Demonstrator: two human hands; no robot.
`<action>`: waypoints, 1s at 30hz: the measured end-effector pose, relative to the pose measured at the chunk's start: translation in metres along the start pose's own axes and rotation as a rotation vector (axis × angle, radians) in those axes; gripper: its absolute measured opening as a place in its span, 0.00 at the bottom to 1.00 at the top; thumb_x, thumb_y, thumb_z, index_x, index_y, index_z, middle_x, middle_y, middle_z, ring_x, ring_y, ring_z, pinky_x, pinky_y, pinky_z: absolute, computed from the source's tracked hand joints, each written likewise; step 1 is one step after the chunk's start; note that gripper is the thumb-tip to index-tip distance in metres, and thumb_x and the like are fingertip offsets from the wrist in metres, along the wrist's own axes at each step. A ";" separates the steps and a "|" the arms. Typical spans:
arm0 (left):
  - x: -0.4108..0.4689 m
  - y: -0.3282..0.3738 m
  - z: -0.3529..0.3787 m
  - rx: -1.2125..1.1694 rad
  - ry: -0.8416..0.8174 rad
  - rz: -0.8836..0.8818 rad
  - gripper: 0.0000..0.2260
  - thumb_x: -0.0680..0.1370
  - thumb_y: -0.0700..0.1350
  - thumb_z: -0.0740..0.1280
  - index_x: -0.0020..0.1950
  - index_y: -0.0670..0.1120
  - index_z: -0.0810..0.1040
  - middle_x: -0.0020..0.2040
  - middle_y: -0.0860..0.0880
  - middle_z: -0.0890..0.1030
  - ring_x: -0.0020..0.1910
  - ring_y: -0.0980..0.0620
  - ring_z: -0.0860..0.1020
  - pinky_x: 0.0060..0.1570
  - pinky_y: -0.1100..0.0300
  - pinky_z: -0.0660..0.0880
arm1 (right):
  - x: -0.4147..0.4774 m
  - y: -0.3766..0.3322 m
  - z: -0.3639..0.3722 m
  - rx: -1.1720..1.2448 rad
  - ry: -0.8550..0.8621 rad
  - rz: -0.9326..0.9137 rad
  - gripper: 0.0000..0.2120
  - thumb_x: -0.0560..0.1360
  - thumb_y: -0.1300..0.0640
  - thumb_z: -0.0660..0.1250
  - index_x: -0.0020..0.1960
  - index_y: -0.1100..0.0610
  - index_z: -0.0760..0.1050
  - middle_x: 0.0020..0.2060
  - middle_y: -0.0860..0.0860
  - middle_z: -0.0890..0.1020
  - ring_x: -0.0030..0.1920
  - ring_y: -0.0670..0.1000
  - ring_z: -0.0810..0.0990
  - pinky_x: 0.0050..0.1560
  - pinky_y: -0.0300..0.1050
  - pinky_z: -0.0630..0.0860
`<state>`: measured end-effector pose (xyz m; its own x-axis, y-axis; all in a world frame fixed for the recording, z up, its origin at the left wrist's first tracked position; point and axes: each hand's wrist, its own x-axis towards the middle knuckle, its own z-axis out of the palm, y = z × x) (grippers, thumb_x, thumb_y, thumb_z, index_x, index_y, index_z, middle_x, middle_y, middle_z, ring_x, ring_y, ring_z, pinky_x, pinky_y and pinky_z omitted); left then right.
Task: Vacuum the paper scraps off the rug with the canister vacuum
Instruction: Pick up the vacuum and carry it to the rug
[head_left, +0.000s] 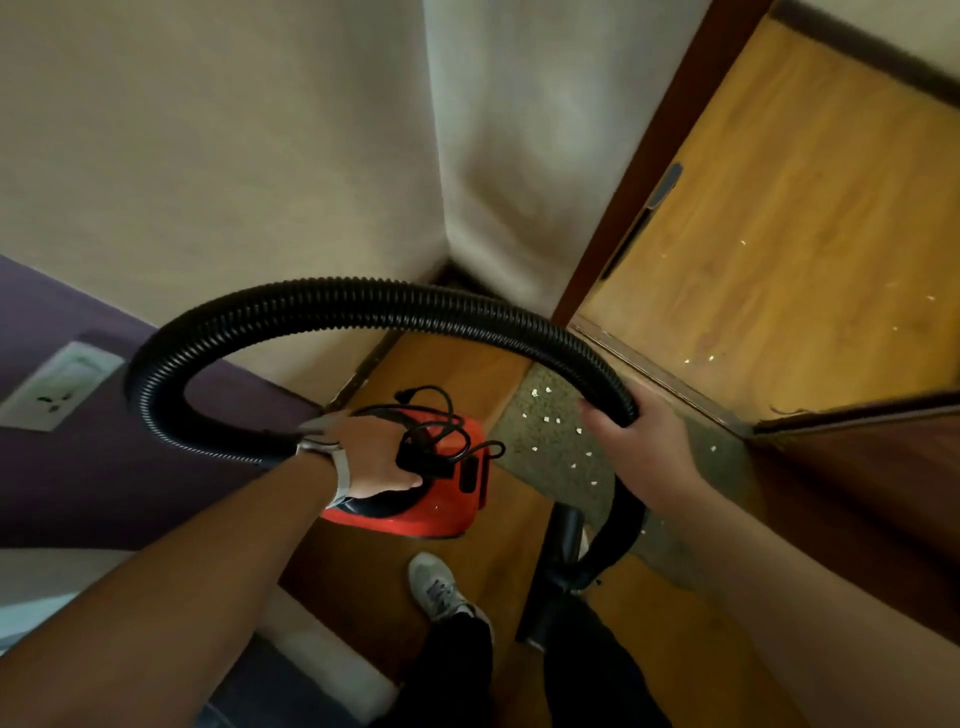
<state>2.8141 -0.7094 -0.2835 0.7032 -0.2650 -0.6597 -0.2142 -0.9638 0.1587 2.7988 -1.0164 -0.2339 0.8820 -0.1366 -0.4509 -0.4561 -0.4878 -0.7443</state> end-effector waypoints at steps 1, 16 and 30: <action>0.018 -0.003 0.008 0.005 -0.007 -0.004 0.17 0.71 0.64 0.68 0.52 0.54 0.78 0.41 0.55 0.78 0.40 0.53 0.75 0.36 0.59 0.68 | 0.017 0.012 0.006 0.012 -0.011 0.013 0.09 0.74 0.44 0.71 0.51 0.44 0.77 0.36 0.55 0.82 0.30 0.49 0.77 0.32 0.47 0.77; 0.241 -0.045 0.174 0.097 0.041 0.045 0.33 0.63 0.82 0.52 0.48 0.58 0.76 0.39 0.58 0.78 0.36 0.56 0.77 0.34 0.58 0.75 | 0.197 0.192 0.132 0.048 -0.044 0.013 0.12 0.74 0.44 0.71 0.46 0.52 0.76 0.32 0.52 0.77 0.30 0.51 0.76 0.31 0.47 0.73; 0.349 -0.087 0.258 0.206 -0.023 0.086 0.43 0.58 0.85 0.48 0.43 0.50 0.78 0.34 0.52 0.78 0.31 0.51 0.76 0.30 0.54 0.71 | 0.284 0.254 0.192 -0.048 0.018 -0.225 0.12 0.72 0.42 0.72 0.47 0.49 0.77 0.32 0.51 0.79 0.30 0.51 0.79 0.35 0.55 0.80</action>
<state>2.9034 -0.7103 -0.7171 0.6613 -0.3426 -0.6673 -0.4082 -0.9107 0.0631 2.9111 -1.0137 -0.6458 0.9632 -0.0347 -0.2667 -0.2414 -0.5485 -0.8005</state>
